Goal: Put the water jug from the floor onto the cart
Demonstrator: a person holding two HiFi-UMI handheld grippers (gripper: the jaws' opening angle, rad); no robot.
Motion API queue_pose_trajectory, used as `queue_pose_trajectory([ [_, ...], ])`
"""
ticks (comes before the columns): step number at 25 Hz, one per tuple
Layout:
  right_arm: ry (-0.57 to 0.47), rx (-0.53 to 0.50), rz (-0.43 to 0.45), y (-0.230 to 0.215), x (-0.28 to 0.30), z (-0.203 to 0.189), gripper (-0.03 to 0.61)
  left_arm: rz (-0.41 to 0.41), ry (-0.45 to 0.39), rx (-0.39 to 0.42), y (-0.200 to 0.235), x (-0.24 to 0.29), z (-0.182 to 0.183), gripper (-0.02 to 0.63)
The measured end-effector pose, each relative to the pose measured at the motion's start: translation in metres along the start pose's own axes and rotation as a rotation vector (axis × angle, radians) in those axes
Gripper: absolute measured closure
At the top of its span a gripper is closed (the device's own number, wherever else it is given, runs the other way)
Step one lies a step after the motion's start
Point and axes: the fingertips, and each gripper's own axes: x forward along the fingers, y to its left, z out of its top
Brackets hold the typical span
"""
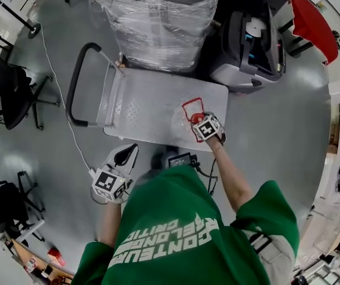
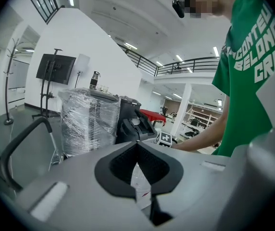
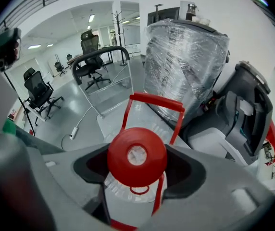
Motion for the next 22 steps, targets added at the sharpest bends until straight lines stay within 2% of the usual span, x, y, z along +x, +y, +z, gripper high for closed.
queue_pose_trajectory([
  [5,0.035,-0.071,0.026,-0.005,0.029,0.003,0.279,0.019,-0.001,-0.016,0.000,0.010,0.002,0.604],
  [8,0.101,-0.077,0.032,-0.009,0.043,-0.005,0.279,0.025,0.008,-0.025,0.000,0.014,0.002,0.604],
  [12,0.127,-0.107,0.051,-0.012,0.067,-0.004,0.279,0.036,0.015,-0.036,0.000,0.019,0.003,0.604],
  [17,0.206,-0.140,0.044,-0.019,0.096,-0.017,0.279,0.063,0.028,-0.060,0.003,0.022,0.005,0.604],
  [22,0.231,-0.145,0.062,-0.020,0.122,-0.021,0.279,0.081,0.041,-0.071,0.006,0.022,0.000,0.604],
])
